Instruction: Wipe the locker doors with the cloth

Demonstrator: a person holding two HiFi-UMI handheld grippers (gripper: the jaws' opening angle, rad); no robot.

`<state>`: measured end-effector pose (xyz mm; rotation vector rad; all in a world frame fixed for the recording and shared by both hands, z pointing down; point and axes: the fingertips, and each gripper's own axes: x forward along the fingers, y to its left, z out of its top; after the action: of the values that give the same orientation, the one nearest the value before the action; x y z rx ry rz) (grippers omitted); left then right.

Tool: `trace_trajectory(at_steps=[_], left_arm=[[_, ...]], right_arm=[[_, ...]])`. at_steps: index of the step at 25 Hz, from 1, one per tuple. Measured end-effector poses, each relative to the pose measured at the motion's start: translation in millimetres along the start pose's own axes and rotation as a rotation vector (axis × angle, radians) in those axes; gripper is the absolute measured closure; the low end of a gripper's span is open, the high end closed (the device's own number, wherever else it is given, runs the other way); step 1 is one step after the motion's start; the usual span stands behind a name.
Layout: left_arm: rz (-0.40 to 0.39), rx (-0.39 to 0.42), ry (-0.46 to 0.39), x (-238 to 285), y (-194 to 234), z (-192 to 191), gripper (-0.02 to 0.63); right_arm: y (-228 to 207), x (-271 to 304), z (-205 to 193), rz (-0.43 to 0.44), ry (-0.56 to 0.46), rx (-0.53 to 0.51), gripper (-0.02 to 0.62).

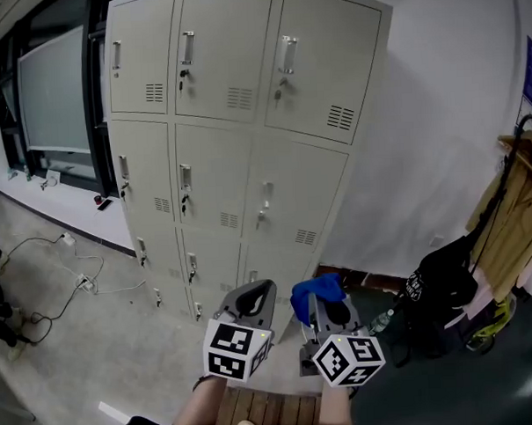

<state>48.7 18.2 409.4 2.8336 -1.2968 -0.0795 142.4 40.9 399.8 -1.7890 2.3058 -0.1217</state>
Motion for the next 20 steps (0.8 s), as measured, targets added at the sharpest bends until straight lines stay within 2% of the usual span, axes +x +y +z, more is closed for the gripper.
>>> trace_trajectory(at_steps=[13, 20], left_arm=[[-0.002, 0.006, 0.045, 18.0, -8.2, -21.3, 0.597], [-0.021, -0.021, 0.041, 42.5, -0.3, -25.8, 0.597]], right_arm=[[-25.1, 1.6, -19.8, -0.036, 0.028, 0.038, 0.520], [-40.5, 22.4, -24.4, -0.045, 0.037, 0.039, 0.520]])
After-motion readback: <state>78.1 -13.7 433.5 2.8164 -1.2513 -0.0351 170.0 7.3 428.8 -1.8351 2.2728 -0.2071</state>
